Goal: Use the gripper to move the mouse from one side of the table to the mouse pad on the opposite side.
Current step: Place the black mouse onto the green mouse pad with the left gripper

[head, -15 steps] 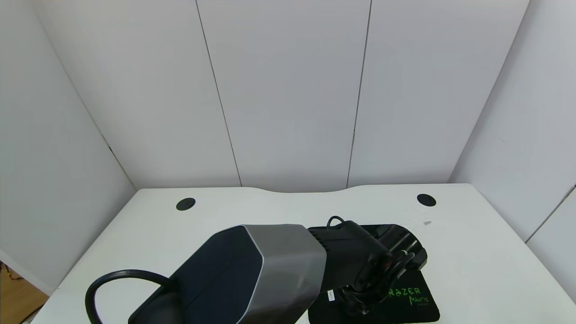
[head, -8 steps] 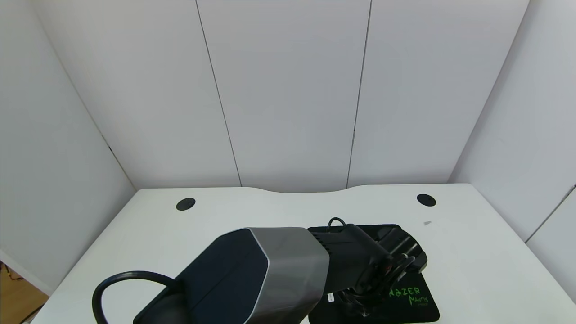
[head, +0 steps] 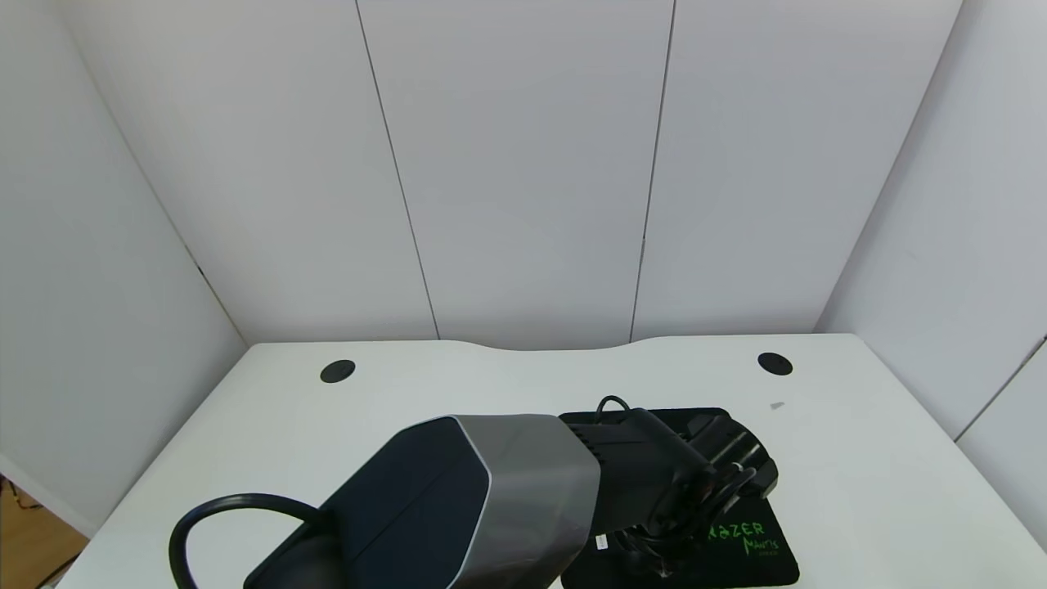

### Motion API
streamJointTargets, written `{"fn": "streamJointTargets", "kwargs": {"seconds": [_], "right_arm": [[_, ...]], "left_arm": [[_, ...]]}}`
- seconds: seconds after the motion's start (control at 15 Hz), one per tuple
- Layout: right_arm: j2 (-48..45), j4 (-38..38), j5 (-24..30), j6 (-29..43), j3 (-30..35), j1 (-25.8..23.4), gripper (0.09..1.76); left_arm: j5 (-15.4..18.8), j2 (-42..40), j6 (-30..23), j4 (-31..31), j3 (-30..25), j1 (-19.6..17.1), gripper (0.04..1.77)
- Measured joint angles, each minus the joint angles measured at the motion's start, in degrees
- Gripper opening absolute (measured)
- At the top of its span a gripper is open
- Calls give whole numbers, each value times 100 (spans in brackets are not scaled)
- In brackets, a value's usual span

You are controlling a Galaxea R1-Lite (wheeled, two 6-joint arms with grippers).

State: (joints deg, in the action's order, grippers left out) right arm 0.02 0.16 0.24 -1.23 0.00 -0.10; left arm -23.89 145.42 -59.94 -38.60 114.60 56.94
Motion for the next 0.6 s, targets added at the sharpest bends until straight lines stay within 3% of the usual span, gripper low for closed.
{"fn": "streamJointTargets", "kwargs": {"seconds": [0.2, 0.6], "right_arm": [[0, 0, -2, 0, 0, 0, 171], [0, 2, 2, -2, 0, 0, 171]], "left_arm": [[-11, -9, 68, 0, 0, 0, 127], [-54, -18, 99, 1, 0, 0, 150]]}}
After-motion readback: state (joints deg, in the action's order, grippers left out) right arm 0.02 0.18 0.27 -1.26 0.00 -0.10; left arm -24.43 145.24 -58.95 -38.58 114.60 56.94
